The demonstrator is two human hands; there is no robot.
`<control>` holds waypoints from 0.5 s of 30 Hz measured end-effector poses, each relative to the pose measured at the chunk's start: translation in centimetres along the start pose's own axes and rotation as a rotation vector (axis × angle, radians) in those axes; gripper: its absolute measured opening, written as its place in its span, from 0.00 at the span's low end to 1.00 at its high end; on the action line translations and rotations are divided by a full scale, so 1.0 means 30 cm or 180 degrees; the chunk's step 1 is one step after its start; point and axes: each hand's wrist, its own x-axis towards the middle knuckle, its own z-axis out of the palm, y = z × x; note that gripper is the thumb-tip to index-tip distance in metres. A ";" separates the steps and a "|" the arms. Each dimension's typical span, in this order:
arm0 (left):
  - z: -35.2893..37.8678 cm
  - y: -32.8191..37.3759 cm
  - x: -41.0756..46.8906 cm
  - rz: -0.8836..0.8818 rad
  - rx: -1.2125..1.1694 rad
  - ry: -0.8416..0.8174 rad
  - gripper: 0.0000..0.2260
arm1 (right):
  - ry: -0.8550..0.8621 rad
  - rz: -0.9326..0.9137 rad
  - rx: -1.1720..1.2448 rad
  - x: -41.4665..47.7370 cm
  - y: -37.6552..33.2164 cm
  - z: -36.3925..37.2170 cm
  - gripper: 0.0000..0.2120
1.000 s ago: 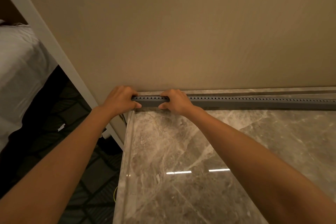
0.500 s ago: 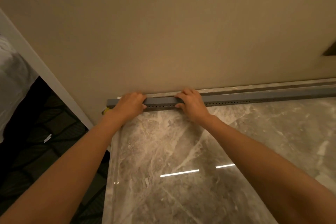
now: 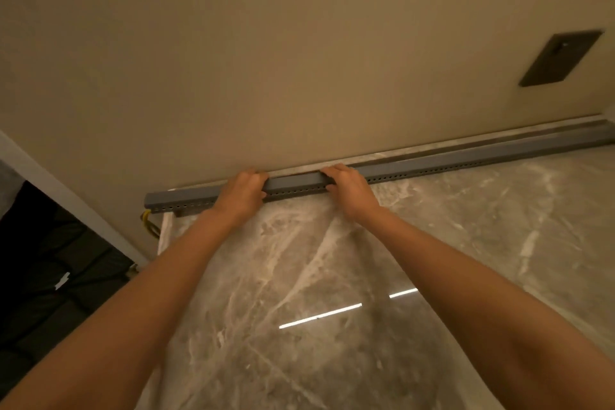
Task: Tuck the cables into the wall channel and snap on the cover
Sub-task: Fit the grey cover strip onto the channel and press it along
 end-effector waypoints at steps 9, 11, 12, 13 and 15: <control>0.134 0.564 0.199 0.0358 0.0010 0.0059 0.17 | 0.0097 0.0691 -0.0191 -0.105 0.579 -0.227 0.24; 0.167 0.709 0.242 0.0381 0.0050 0.0132 0.16 | 0.0128 0.0779 -0.0213 -0.125 0.732 -0.286 0.24; 0.182 0.783 0.265 0.0368 0.0066 0.0141 0.16 | 0.0142 0.0817 -0.0239 -0.135 0.804 -0.315 0.24; 0.195 0.840 0.283 0.0388 0.0081 0.0192 0.16 | 0.0147 0.0860 -0.0256 -0.141 0.865 -0.332 0.25; 0.229 0.982 0.335 0.0375 0.0069 0.0262 0.16 | 0.0175 0.0890 -0.0321 -0.158 1.007 -0.381 0.26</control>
